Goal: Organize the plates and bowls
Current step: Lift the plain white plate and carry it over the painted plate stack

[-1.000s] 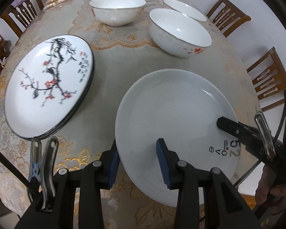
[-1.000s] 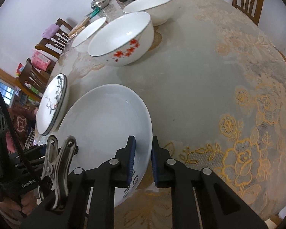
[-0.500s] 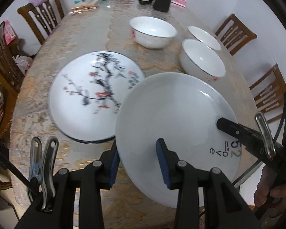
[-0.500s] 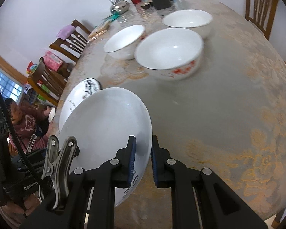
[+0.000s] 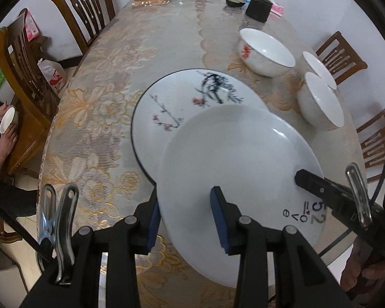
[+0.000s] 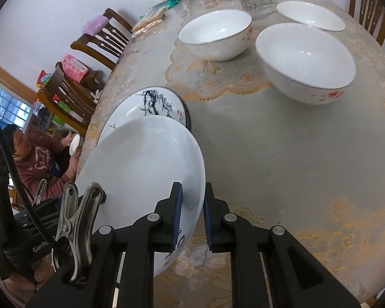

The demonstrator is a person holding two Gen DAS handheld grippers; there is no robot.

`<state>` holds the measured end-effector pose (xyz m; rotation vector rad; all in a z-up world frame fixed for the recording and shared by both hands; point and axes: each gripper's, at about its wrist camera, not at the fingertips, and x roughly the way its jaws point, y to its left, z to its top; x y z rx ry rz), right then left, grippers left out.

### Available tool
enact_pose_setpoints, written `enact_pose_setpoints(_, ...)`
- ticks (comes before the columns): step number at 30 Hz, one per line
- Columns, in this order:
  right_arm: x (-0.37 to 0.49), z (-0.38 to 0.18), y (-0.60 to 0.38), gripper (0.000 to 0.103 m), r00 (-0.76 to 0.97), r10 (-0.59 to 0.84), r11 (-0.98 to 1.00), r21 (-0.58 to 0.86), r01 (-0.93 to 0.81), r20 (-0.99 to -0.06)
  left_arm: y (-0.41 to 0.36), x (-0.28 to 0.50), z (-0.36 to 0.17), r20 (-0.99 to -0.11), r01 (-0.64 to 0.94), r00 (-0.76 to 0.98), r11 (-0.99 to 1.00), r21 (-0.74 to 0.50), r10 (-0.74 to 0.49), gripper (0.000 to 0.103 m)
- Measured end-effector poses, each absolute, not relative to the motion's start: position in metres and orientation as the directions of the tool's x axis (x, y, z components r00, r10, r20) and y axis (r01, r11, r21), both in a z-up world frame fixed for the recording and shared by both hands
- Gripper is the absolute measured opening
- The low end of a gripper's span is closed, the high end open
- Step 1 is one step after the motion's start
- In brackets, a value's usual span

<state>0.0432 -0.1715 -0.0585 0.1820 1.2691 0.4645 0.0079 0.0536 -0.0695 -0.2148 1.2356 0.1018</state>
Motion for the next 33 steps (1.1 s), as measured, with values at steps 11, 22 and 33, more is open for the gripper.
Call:
enact_pose_setpoints(11,0.051,-0.060,-0.151,0.017,0.251,0.387,0.918,0.345,-0.196,-0.887,0.076,0.026,-0.078,-0.947,-0.162,0.312,0.978,-0.135,-0.080,0.039)
enact_pose_setpoints(22,0.059,-0.067,-0.144,0.017,0.242,0.383,0.923,0.358,-0.141,-0.892,0.080,0.038,-0.078,-0.947,-0.126,0.317,0.988,-0.088,-0.044,0.039)
enact_pose_setpoints(33,0.059,-0.071,-0.141,0.018,0.247,0.376,0.926,0.358,-0.118,-0.893,0.080,0.047,-0.080,-0.942,-0.089,0.335,0.996,-0.018,0.013,0.039)
